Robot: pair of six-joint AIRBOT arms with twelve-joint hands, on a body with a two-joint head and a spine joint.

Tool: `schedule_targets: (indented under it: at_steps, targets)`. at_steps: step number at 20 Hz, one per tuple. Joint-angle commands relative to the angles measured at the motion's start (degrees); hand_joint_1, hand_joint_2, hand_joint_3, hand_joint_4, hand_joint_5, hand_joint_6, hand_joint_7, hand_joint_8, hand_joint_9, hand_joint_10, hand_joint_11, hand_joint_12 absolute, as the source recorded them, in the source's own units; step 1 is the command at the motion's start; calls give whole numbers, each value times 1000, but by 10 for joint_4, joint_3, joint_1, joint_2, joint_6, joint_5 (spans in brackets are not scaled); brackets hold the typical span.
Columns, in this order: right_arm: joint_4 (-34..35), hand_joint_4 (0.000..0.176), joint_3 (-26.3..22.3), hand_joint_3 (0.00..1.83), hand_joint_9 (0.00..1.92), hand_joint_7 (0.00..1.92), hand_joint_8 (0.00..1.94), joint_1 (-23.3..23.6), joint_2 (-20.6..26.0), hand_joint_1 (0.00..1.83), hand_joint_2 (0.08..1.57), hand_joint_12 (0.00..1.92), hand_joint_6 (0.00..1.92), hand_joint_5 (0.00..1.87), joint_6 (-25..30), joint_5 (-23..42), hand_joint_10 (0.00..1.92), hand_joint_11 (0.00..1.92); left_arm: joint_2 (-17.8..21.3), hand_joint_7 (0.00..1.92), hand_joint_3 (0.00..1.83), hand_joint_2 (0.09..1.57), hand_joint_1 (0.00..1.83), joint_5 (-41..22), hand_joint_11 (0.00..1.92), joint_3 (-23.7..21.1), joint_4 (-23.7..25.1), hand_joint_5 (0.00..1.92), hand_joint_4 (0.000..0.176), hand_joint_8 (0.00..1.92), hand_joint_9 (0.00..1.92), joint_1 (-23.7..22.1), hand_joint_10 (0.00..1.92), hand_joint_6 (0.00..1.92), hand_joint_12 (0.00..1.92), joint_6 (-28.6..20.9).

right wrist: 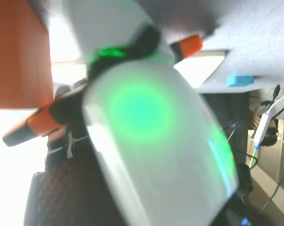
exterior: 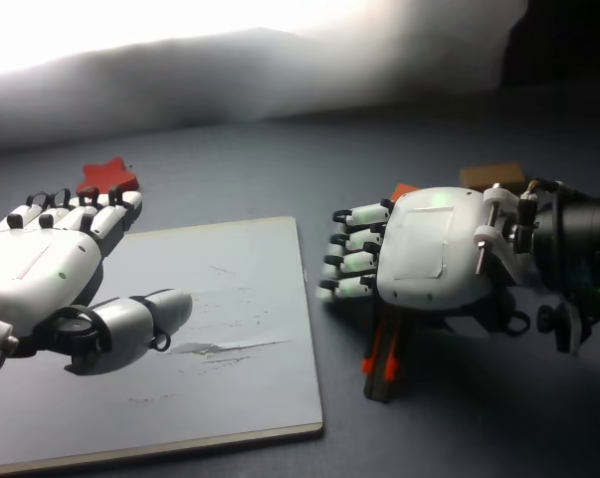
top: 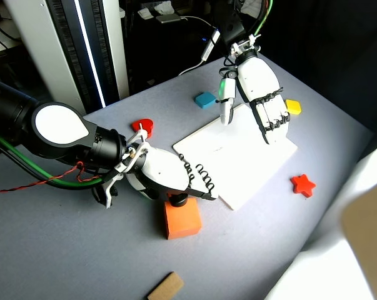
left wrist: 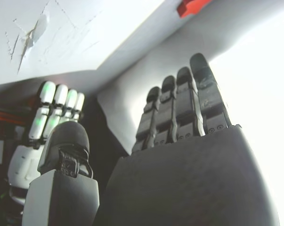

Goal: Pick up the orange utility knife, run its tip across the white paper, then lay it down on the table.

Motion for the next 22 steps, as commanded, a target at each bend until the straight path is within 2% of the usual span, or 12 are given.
schedule_targets:
  at_steps: [1,3,4,5,6,7,8,9,11,14,18,22]
  targets:
    - [2,0,-2,1,525,709,1462,1,6,1136,1269,1829,1375,673,-5,9,1534,349,1,101,0,1261,85,-52,0,1,29,0,2,7,128,-4,16,0,734,-2]
    - [2,0,-4,1,707,734,1694,2,8,1186,1273,1917,1236,697,-8,10,1879,576,1,116,0,1260,82,-53,0,1,29,0,3,4,147,-3,14,0,769,-2]
    - [2,0,-5,0,953,976,1892,2,8,1111,1259,1920,1391,728,-9,10,1913,807,1,125,0,1254,91,-54,0,1,29,0,3,4,154,-3,12,0,736,-2]
    - [2,0,-6,11,1123,1135,1931,3,9,1068,1291,1921,1538,670,-9,10,1919,962,0,125,0,1254,83,-54,0,2,29,0,4,2,155,-3,9,0,707,-2]
    - [2,0,-7,1,1420,1404,1939,4,9,1418,1259,1921,1844,1054,-10,10,1921,1302,0,125,0,1256,80,-54,0,2,29,0,2,2,152,-2,7,0,700,-2]
    - [2,1,-8,0,1646,1588,1941,5,9,1545,1304,1921,1906,1317,-10,10,1921,1615,0,111,2,1261,57,-54,0,2,29,0,5,2,147,-2,3,0,658,-2]
    - [2,110,-11,0,1715,1646,1941,7,10,1540,1317,1921,1918,1421,-10,10,1921,1732,0,109,0,1260,64,-54,0,2,29,0,8,2,148,-2,3,0,654,-2]
    - [2,139,-13,0,1737,1634,1941,10,11,1457,1357,1921,1920,1419,-10,9,1921,1781,-1,121,0,1255,85,-54,0,2,29,15,5,5,152,-2,4,5,663,-1]
    - [2,172,-23,0,1749,1622,1941,16,15,1452,1363,1921,1921,1404,-10,5,1921,1768,-2,119,0,1258,65,-54,0,2,29,10,7,2,156,-1,4,1,683,-1]
    - [2,176,-39,0,1693,1571,1941,24,24,1534,1339,1921,1921,1401,-19,3,1921,1726,-3,126,0,1258,75,-54,0,3,29,16,5,1,147,-1,0,2,711,-1]
    - [3,176,-44,0,1671,1560,1941,41,28,1506,1362,1921,1921,1394,-48,18,1921,1712,-7,133,0,1255,90,-53,0,18,29,21,6,3,156,-1,4,3,707,-1]
    - [253,176,-3,0,1625,1497,1941,43,-4,1499,1345,1921,1921,1312,-385,120,1921,1673,-16,110,2,1268,83,-52,0,56,14,0,3,1,159,-5,2,0,704,0]
